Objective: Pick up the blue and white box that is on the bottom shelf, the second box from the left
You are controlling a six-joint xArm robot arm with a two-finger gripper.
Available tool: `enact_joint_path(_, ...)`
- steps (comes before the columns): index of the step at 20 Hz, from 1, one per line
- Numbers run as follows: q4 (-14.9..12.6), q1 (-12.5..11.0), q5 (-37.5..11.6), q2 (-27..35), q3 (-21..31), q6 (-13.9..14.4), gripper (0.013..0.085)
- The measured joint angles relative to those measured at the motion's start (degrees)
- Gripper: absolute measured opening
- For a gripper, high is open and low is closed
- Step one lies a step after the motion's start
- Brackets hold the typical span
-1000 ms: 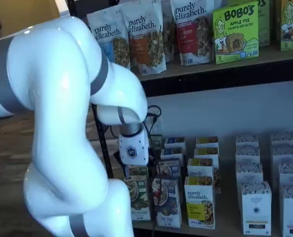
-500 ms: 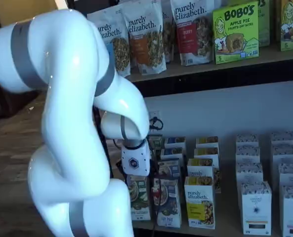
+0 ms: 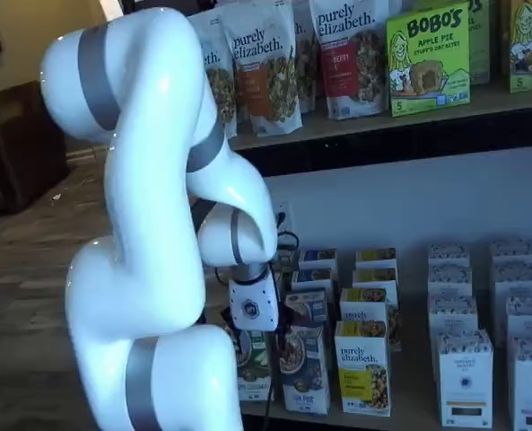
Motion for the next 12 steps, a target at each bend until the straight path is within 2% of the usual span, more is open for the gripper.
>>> enact_joint_path(2,-1.79,-0.28,-1.19,2.44,-1.37,1.33,0.085)
enact_joint_path(8,-4.19,-0.57,-3.01,8.74,-5.88,3.23,0.085)
enact_joint_path(10,-1.44,0.03,-4.25,10.62,-7.29,1.17,0.085)
enact_joint_path(12,-0.12,0.56,-4.34,12.57,-9.44,0.43,0.085)
